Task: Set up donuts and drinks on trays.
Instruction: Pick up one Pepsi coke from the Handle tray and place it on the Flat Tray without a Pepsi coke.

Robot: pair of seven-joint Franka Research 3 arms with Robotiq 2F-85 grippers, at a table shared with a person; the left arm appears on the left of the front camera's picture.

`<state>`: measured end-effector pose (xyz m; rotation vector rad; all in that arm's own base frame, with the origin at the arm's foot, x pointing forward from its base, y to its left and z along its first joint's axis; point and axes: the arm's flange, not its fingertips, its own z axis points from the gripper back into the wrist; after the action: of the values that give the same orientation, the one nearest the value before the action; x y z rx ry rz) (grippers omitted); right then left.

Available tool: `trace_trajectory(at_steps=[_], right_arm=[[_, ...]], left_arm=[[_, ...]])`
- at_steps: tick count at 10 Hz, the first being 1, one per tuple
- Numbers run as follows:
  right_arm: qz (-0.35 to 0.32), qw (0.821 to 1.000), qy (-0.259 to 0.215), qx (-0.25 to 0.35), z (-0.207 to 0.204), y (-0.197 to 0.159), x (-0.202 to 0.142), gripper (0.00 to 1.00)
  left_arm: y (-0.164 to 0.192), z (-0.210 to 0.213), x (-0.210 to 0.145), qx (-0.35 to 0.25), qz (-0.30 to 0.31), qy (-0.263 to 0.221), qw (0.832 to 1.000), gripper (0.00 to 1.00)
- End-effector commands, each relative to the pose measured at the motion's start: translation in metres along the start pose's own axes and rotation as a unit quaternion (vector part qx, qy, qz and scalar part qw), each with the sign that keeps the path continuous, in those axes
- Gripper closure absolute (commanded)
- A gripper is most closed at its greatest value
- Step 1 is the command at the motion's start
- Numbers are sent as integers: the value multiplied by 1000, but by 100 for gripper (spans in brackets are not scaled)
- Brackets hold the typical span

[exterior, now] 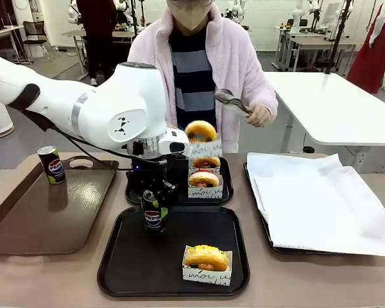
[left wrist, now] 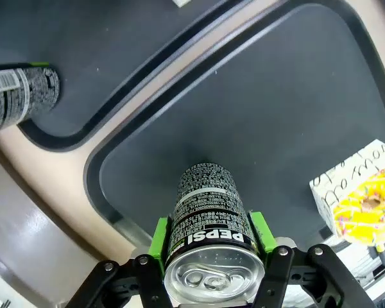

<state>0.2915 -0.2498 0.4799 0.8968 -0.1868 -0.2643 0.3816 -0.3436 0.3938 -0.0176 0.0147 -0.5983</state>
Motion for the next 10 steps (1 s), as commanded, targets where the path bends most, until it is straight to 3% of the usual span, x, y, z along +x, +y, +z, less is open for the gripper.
trace_trajectory(at_steps=[1, 3, 4, 8, 10], right_arm=[[0, 1000, 2, 1, 0, 1, -1, 0], [0, 1000, 2, 1, 0, 1, -1, 0], [0, 1000, 2, 1, 0, 1, -1, 0], [0, 1000, 2, 1, 0, 1, -1, 0], [0, 1000, 2, 1, 0, 1, -1, 0]], left_arm=[[5, 43, -51, -7, -44, 34, 998, 41], [14, 91, -144, -3, -102, -14, 995, 41], [19, 103, -163, 2, -102, -36, 994, 41], [25, 108, -164, 7, -82, -56, 995, 41], [23, 118, -181, 12, -90, -44, 995, 41]])
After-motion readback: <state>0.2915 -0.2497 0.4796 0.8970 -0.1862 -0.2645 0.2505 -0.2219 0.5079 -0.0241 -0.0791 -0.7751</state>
